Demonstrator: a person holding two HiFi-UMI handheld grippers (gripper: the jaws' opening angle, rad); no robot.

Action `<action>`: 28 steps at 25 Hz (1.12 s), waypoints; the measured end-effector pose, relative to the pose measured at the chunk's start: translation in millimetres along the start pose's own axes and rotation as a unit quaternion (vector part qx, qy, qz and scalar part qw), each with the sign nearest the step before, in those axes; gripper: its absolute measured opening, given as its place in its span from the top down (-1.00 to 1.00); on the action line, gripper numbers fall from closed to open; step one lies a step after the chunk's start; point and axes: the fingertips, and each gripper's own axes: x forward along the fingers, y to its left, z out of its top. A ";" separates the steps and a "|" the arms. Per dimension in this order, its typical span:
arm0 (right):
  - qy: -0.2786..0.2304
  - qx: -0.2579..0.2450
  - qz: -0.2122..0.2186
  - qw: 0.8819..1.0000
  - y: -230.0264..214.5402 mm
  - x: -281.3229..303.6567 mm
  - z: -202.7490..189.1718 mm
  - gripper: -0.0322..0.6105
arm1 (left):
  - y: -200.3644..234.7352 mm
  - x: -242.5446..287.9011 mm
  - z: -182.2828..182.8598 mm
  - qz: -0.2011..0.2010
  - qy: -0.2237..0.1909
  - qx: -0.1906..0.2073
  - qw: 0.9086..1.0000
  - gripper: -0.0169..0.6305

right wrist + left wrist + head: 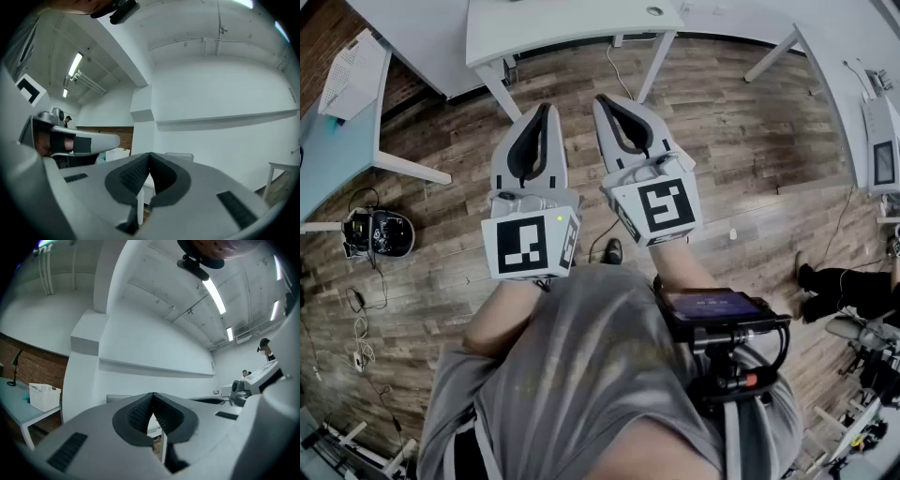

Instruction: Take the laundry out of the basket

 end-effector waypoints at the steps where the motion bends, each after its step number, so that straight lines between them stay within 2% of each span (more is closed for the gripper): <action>1: -0.001 0.000 0.001 1.000 -1.7 -1.1 -1.4 0.88 | -1.7 0.5 -1.3 0.001 0.000 0.001 1.000 0.92; 7: -0.004 0.004 0.004 1.000 -12.6 -8.6 -7.5 0.88 | -13.7 2.7 -7.8 0.008 0.001 0.005 1.000 0.92; 14: -0.005 0.008 0.009 1.000 -45.9 -20.3 -8.8 0.88 | -44.2 20.5 -8.3 0.015 0.006 0.016 1.000 0.92; 19: -0.012 0.033 0.023 0.999 -70.9 -25.1 -10.3 0.88 | -62.0 36.5 -9.7 0.023 0.011 0.022 0.999 0.92; 28: 0.007 0.051 0.030 0.998 -77.2 19.7 -36.3 0.88 | -25.9 64.1 -29.8 0.033 0.027 0.019 0.999 0.92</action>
